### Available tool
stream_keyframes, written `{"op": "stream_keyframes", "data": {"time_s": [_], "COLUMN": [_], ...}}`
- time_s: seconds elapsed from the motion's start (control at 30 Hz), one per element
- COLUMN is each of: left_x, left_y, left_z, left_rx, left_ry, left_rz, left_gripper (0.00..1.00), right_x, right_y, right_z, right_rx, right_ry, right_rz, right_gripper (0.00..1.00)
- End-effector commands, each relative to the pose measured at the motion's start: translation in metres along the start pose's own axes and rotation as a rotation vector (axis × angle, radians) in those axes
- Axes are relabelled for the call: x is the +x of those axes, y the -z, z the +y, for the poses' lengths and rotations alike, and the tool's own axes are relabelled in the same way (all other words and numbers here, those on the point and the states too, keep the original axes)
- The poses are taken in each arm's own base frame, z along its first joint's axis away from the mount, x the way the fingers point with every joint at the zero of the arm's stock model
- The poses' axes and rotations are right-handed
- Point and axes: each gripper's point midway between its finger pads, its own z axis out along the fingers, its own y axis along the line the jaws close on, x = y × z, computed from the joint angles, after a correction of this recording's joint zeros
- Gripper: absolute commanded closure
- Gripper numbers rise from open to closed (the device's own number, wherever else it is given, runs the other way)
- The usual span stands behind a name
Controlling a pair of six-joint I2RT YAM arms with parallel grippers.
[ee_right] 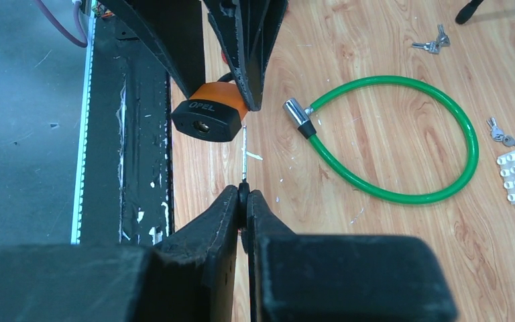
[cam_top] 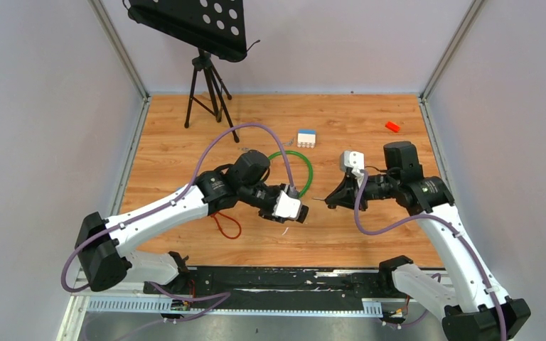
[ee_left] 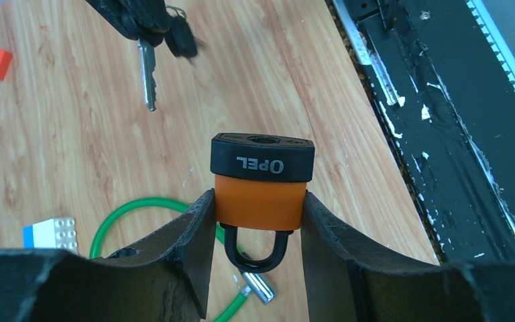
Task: Unlock with the key
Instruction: Pick up the lock from the center of the board, then unlock the lock.
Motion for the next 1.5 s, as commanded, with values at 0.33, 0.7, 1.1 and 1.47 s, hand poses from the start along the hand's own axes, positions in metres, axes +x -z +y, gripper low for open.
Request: {"op": "stream_keyframes", "data": {"time_s": [0.33,0.7,1.1,1.47], "left_x": [-0.042,-0.073,-0.076,-0.058], "left_y": [-0.014,-0.012,0.006,0.012], "left_z": [0.012,-0.013,-0.042,-0.037], "left_rx": [0.081,0.315,0.39,0.327], "left_ry": [-0.029,0.036,-0.043,-0.114], "left_rz": [-0.16,-0.267,-0.265,-0.162], "left_gripper": [1.0,1.0,1.0,1.0], "right_x": [0.011,0.014,0.011,0.002], "right_y": [0.015,0.018,0.022,0.023], "right_z": [0.014,0.024,0.034,0.043], "right_rx": [0.055,0.07,0.053,0.009], "right_ry": [0.113,0.136,0.131,0.14], "right_rz": [0.059,0.042,0.036,0.014], "right_gripper": [1.0,1.0,1.0,1.0]}}
